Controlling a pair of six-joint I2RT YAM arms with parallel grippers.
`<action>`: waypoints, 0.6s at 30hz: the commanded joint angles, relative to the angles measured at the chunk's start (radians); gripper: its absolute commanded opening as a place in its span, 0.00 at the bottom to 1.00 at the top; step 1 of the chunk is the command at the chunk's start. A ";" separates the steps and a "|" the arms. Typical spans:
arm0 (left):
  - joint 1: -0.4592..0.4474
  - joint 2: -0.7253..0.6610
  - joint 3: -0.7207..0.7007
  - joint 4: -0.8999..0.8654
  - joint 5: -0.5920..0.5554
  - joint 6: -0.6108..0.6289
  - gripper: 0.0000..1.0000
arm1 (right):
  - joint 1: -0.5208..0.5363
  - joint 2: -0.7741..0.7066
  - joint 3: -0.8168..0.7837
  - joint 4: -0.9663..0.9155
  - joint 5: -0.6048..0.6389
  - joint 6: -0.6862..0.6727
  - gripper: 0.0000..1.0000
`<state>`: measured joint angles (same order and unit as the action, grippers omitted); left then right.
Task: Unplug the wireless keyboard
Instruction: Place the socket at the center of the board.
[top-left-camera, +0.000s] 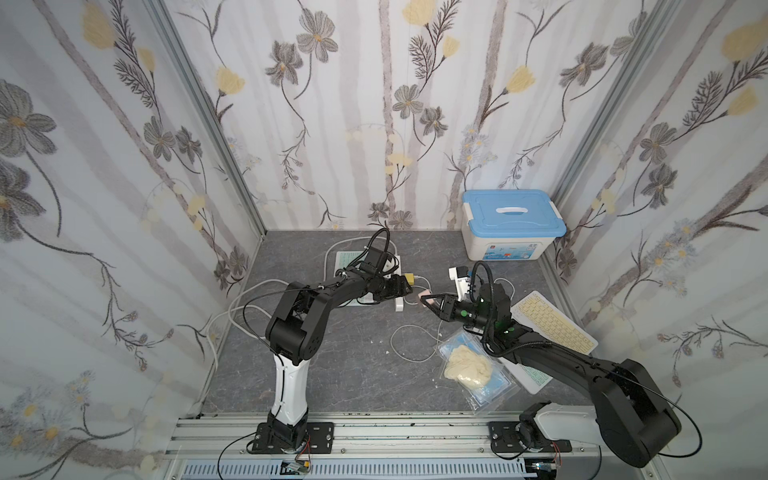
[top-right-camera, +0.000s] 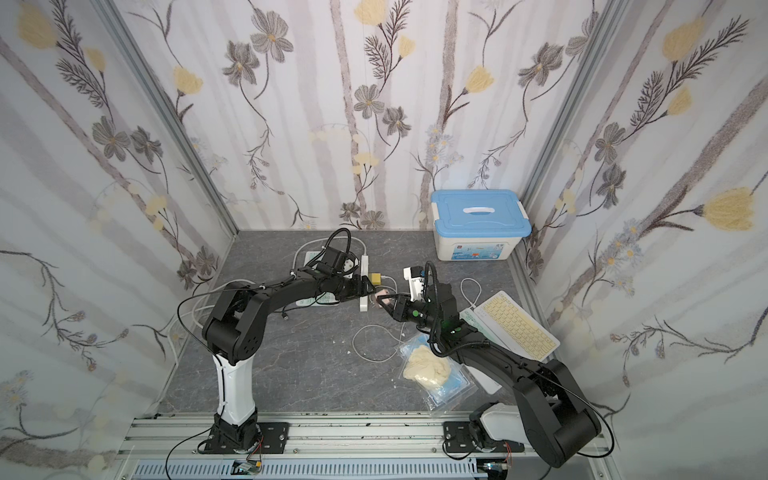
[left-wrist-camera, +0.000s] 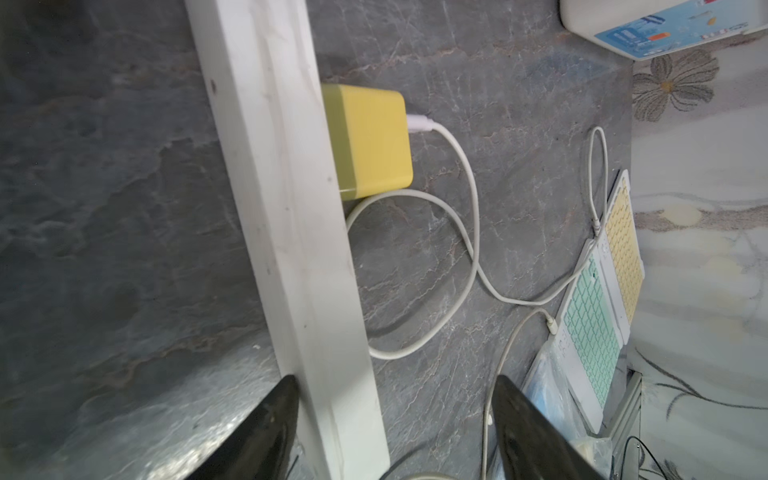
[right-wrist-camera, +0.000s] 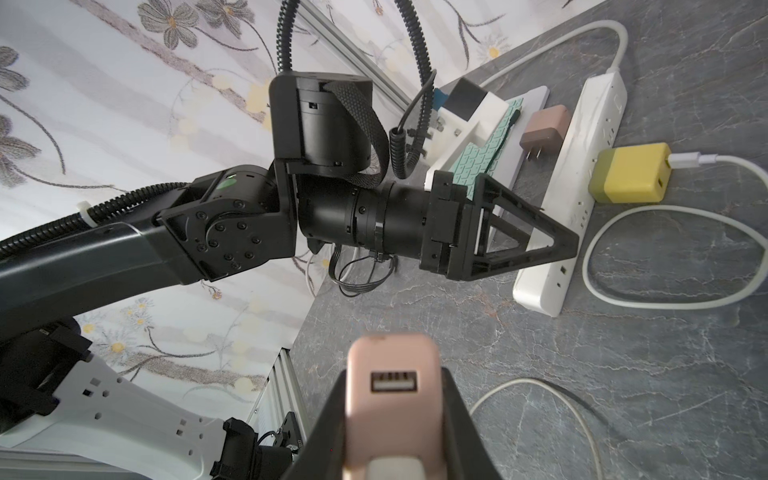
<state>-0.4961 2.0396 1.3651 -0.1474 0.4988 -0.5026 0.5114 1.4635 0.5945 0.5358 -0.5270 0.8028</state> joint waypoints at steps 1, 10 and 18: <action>-0.002 0.019 0.004 0.098 0.028 -0.036 0.75 | 0.011 0.027 0.019 0.037 -0.022 -0.012 0.00; 0.012 -0.198 -0.071 -0.005 -0.136 0.054 0.87 | 0.077 0.125 0.027 0.065 -0.062 0.015 0.00; 0.121 -0.460 -0.249 -0.107 -0.246 0.085 0.89 | 0.199 0.305 0.187 -0.035 -0.106 -0.037 0.00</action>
<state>-0.3885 1.6291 1.1435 -0.2085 0.2993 -0.4507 0.6735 1.7233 0.7277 0.5091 -0.5880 0.7940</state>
